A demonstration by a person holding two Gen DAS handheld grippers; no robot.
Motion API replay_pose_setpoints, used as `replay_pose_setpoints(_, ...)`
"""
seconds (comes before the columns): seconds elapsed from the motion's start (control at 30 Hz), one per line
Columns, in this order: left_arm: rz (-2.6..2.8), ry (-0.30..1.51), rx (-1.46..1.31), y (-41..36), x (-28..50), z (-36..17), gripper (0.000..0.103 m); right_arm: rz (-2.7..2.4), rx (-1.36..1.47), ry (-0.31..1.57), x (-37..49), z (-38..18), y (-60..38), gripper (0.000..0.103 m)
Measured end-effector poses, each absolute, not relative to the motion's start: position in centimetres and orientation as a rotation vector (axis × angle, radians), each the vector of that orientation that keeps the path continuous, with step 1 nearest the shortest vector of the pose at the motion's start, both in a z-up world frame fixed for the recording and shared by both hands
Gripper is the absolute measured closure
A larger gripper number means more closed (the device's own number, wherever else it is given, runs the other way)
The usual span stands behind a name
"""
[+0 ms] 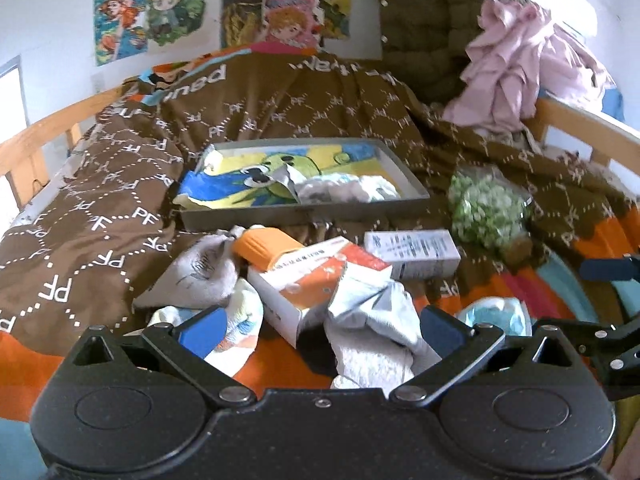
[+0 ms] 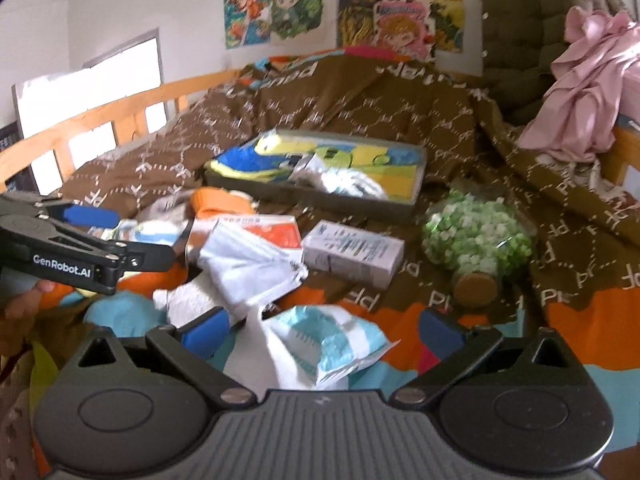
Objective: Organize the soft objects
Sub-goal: 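Grasp the white face mask with the left tool while the right tool grasps a white tissue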
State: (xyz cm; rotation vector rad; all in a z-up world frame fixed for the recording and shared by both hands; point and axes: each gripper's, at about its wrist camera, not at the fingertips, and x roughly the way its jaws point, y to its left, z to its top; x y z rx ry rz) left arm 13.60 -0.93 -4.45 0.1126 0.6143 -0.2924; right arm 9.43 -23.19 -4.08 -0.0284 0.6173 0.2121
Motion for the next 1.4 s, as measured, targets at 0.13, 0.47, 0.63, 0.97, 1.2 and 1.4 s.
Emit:
replay_pose_setpoints(0.13, -0.335, 0.626, 0.164, -1.5, 14.1, -5.0, 0.001, 0.242, -0.035, 0.646, 9.8, -4.5, -23.1, 0.0)
replay_pose_setpoints(0.47, -0.455, 0.642, 0.285, -2.7, 16.0, -5.9, 0.001, 0.368, -0.07, 0.709, 10.8, -5.7, -21.7, 0.015)
replay_pose_setpoints(0.63, -0.507, 0.668, 0.315, -3.2, 17.8, -6.5, 0.006, 0.397, -0.08, 0.756, 11.5, -6.7, -21.1, 0.029)
replay_pose_setpoints(0.97, -0.589, 0.728, 0.361, -4.2, 20.4, -7.8, 0.025, 0.416, -0.124, 0.774, 11.9, -7.4, -20.3, 0.051)
replay_pose_setpoints(1.2, -0.598, 0.734, 0.356, -4.3, 20.8, -7.6, 0.06, 0.395, -0.129, 0.799, 12.4, -8.1, -20.2, 0.077)
replay_pose_setpoints(1.4, -0.574, 0.788, 0.355, -4.5, 20.8, -7.9, 0.08, 0.394, -0.125, 0.806, 12.6, -8.2, -20.4, 0.093)
